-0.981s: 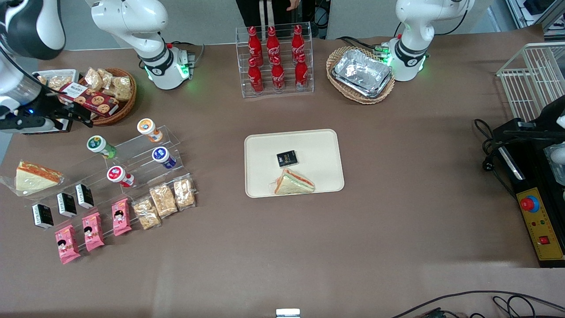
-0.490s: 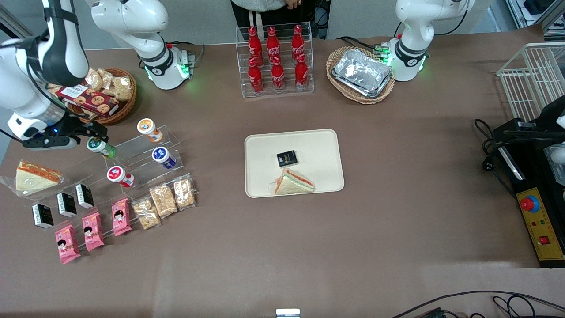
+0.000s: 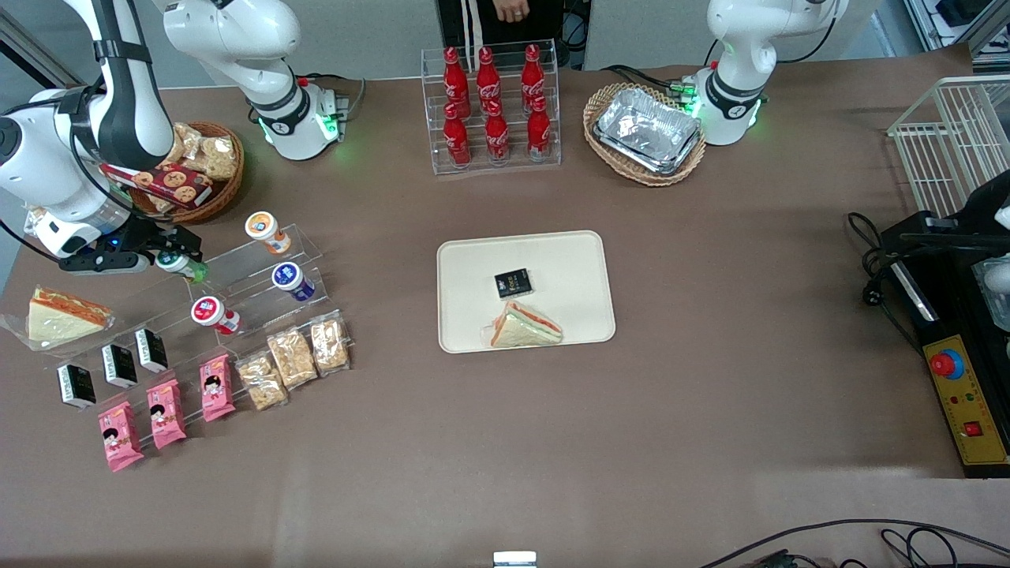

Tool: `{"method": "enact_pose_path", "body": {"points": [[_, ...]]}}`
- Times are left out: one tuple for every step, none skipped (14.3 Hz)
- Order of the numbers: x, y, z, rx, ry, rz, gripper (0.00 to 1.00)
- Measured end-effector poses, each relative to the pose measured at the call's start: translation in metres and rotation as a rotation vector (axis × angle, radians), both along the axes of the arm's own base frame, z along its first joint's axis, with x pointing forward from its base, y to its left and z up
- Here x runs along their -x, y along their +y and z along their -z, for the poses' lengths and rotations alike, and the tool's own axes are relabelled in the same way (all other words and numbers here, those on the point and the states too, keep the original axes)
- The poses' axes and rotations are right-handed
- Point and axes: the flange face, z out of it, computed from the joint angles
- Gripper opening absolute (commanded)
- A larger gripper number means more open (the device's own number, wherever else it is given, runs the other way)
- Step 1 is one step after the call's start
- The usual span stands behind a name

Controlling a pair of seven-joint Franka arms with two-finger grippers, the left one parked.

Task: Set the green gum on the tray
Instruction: 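Close the right gripper on the green-capped bottle and lift it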

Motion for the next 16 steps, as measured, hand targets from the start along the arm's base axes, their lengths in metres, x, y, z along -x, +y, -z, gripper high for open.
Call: {"method": "enact_pose_path", "body": {"points": [[0.000,0.000,0.000,0.000,-0.001,-0.001,1.00],[0.000,0.000,0.000,0.000,-0.001,-0.001,0.96],[0.000,0.000,0.000,0.000,-0.002,-0.001,0.93],[0.000,0.000,0.000,0.001,-0.002,-0.001,0.82],[0.000,0.000,0.000,0.001,-0.003,-0.001,0.73],[0.000,0.000,0.000,0.001,-0.003,-0.001,0.67],[0.000,0.000,0.000,0.001,-0.003,-0.001,0.59],[0.000,0.000,0.000,0.001,-0.003,-0.001,0.49],[0.000,0.000,0.000,0.001,-0.003,-0.001,0.38],[0.000,0.000,0.000,0.001,-0.003,-0.001,0.35],[0.000,0.000,-0.001,0.001,-0.005,-0.001,0.32],[0.000,0.000,-0.001,0.001,-0.005,-0.001,0.32],[0.000,0.000,-0.001,0.001,-0.006,-0.001,0.32],[0.000,0.000,-0.002,0.001,-0.008,-0.001,0.32],[0.000,0.000,-0.005,0.002,-0.015,-0.001,0.32],[0.001,0.000,-0.011,0.002,-0.022,-0.001,0.32]]}}
